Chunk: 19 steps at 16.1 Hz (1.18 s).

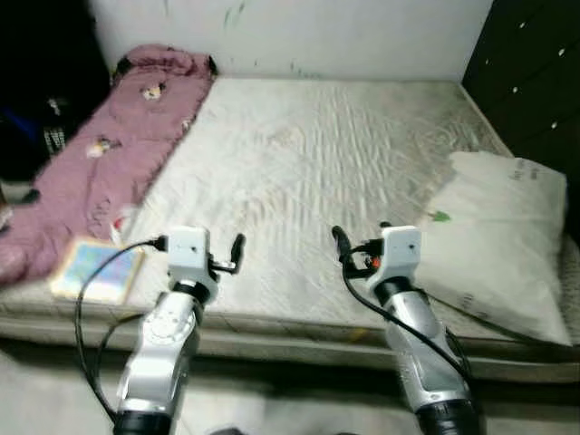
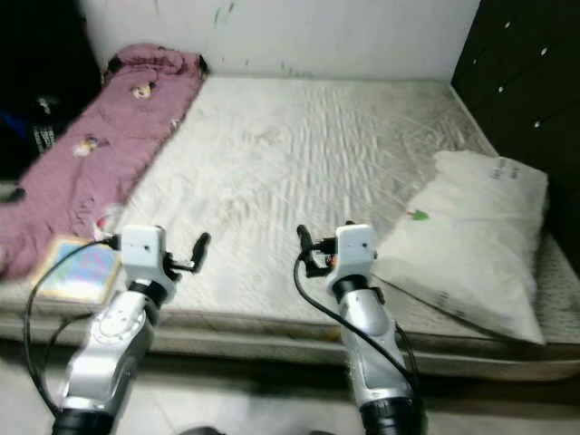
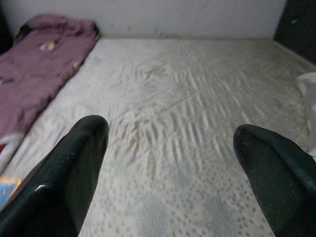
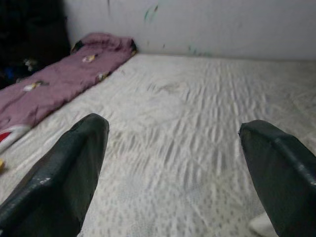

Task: Clean up the room

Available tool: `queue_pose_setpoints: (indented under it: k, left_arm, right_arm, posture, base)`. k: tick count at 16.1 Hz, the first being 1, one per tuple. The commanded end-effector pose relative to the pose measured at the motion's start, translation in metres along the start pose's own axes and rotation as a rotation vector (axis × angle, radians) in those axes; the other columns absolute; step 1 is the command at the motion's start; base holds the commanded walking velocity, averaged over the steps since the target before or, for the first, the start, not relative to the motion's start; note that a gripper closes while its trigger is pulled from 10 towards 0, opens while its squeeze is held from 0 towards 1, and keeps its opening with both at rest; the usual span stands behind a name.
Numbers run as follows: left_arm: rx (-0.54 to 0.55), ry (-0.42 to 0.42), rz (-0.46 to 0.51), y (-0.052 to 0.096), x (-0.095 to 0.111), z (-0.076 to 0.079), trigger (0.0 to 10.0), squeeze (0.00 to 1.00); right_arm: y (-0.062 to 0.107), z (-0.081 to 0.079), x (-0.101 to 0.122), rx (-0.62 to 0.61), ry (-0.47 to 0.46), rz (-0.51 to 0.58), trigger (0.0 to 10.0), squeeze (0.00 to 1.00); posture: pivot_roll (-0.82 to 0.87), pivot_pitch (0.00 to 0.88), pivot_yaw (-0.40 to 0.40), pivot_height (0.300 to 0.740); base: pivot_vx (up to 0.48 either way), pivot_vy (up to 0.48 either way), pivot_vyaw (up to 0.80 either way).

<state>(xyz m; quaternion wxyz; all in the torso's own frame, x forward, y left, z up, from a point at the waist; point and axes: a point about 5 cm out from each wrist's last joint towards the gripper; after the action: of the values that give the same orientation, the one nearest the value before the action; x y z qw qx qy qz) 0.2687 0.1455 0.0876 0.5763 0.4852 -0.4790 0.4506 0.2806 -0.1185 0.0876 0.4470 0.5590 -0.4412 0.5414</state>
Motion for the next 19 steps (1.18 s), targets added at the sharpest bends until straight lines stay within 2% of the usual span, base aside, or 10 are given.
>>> queue_pose_setpoints:
  k: [1, 6, 8, 19]
  left_arm:
    - [-0.004, 0.003, 0.024, -0.0013, 0.0053, -0.0021, 10.0, 0.0]
    - [-0.035, 0.025, 0.05, 0.0009, 0.0086, -0.0001, 10.0, 0.0]
    - [-0.041, 0.027, 0.055, 0.0009, 0.009, 0.0002, 10.0, 0.0]
    - [-0.041, 0.027, 0.047, 0.0006, 0.0081, 0.0007, 10.0, 0.0]
  right_arm:
    - [-0.0029, -0.0032, 0.0049, 0.016, 0.004, 0.018, 10.0, 0.0]
    - [-0.0031, -0.0027, 0.0046, 0.012, -0.008, 0.015, 10.0, 0.0]
    - [-0.0033, -0.0024, 0.0049, 0.012, -0.009, 0.017, 10.0, 0.0]
    - [-0.0034, -0.0015, 0.0051, 0.008, -0.007, 0.018, 10.0, 0.0]
  posture:
    - [-0.03, 0.0, 0.025, 0.74]
    - [-0.03, 0.0, 0.025, 0.74]
    - [-0.03, 0.0, 0.024, 0.74]
    - [-0.03, 0.0, 0.024, 0.74]
  base:
    - [0.0, 0.0, 0.0]
    - [0.0, 0.0, 0.0]
    - [0.259, 0.0, -0.49]
    - [0.325, 0.0, 0.0]
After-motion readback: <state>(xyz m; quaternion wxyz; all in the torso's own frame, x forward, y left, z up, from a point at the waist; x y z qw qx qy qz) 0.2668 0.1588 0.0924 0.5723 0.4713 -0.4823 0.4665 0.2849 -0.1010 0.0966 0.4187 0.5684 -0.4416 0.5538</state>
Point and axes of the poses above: a point about 5 cm out from each wrist's last joint towards the gripper, its own y axis pointing back from the gripper into the wrist, its own x axis along the axis of the wrist's last joint, z = x × y, and after that the axes turned 3 degrees about y, right-handed
